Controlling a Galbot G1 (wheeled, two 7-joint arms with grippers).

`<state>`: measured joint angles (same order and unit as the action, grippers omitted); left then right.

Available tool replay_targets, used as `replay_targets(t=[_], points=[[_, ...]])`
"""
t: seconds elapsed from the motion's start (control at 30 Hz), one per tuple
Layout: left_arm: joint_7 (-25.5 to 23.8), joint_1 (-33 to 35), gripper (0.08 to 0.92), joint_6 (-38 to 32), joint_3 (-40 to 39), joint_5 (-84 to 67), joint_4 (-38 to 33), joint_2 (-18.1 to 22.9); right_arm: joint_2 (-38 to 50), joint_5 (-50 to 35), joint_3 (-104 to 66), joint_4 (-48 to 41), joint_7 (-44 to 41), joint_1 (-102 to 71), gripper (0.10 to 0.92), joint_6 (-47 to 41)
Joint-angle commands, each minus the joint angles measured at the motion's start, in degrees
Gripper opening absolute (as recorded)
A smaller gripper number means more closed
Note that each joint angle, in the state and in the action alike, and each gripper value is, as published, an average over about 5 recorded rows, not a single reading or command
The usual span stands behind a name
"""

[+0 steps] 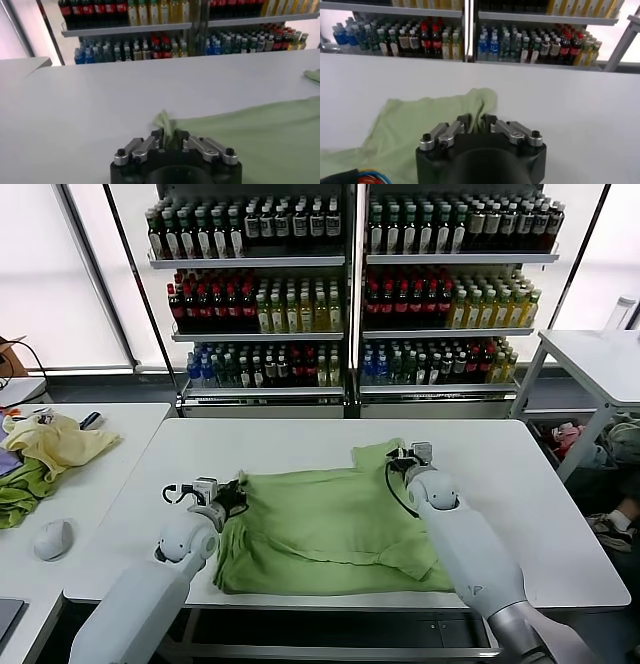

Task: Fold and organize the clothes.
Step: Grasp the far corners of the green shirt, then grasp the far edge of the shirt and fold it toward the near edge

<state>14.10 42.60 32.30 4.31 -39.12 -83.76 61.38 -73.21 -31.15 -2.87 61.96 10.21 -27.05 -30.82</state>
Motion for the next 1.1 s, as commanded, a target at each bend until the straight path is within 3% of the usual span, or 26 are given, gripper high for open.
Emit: replay_targets(t=[0.03,0.2,0.6,1.1], points=[[-0.9,1.2,0.163,-3.4,0.4,-2.0,-1.6,-0.2,1.0,-0.7,-0.1,5.6,-1.2,-1.8,0.188,2.7],[-1.0,3.2,0.091,-5.9,1.5,-2.2,-6.2,-1.6,3.3,-2.6,-1.8,12.7,-1.3,-4.4,0.120,3.7],[-0.5,10.9,0.091,-5.7,5.1,-4.1,-18.6,-6.0,9.7,-4.2,-5.4,30.9,-0.7,-14.1,0.117,3.2],[-1.0,19.1,0.091,-3.7,9.0,-6.3,-26.3,-9.9,15.2,-3.9,-13.9,48.7,-0.2,-33.4,0.117,3.0]])
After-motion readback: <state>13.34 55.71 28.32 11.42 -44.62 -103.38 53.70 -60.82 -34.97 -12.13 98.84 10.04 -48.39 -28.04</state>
